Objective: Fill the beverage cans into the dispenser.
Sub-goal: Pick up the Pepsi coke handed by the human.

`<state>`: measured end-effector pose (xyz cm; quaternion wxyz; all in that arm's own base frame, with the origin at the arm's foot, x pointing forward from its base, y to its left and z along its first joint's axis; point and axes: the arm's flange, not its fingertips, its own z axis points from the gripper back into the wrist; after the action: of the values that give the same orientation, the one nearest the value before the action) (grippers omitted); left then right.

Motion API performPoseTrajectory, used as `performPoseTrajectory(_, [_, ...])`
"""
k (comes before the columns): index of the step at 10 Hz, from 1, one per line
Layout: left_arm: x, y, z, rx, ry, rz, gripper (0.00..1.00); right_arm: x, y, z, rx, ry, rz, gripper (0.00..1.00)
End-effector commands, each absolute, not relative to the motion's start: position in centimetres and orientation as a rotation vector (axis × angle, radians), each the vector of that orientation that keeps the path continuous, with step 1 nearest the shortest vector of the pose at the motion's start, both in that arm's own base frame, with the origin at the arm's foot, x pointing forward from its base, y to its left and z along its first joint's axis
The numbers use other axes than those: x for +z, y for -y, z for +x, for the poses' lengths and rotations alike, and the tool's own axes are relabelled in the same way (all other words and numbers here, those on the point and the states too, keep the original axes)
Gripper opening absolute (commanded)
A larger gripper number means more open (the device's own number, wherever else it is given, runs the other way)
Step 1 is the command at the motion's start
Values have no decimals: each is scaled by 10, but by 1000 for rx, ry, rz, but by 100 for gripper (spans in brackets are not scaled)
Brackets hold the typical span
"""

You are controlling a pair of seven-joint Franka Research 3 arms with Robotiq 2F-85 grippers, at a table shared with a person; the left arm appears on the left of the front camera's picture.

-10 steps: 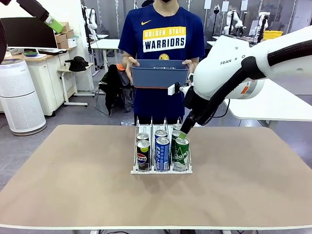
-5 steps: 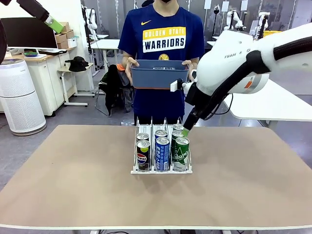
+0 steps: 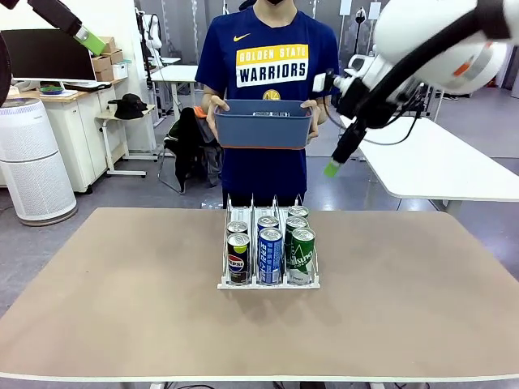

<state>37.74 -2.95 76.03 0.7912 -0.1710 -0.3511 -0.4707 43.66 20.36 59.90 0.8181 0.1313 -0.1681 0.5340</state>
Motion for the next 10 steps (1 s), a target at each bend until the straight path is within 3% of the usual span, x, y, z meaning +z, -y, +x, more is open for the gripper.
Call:
performPoseTrajectory(1, [760,29,377,-1007,744,-362,100,631,-187,446,1191,343,330,100])
performPoseTrajectory(3, [760,29,377,-1007,744,-362,100,669,-166,446,1190,432,383,100])
performPoseTrajectory(10, [760,29,377,-1007,744,-362,100,751,-122,448,1101,657,292,100])
